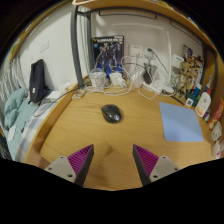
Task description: Arrange mouse
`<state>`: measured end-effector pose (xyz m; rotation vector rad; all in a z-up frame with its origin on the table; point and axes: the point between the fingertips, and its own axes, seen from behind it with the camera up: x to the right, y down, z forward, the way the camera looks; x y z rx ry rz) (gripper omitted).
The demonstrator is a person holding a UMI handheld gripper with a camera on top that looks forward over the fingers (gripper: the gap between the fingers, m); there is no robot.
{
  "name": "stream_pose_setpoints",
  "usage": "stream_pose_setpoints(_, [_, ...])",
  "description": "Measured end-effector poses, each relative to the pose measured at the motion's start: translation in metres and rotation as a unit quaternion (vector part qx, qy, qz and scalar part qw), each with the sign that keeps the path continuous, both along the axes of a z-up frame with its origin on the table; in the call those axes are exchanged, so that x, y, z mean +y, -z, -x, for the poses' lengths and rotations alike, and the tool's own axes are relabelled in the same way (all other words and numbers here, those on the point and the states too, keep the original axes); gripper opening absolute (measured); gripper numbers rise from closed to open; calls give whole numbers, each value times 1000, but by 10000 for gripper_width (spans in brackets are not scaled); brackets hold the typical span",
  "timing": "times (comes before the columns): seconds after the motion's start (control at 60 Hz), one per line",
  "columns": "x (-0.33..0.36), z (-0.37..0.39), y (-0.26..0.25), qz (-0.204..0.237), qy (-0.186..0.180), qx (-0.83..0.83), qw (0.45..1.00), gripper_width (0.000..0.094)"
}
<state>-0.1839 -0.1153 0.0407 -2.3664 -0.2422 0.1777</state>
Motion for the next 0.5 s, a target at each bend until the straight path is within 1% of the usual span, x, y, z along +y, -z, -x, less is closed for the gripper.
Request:
stream_pose_setpoints(0.1, [36,17,13,15,13,-5,1000,792])
stream_pose_setpoints(0.267, [87,24,37,37,50,-21,998,793])
stream_pose_setpoints(0.4, [119,28,50,48,61,-30,997,792])
stream_pose_setpoints(0.5, [140,30,49,45,74,-26,996,784])
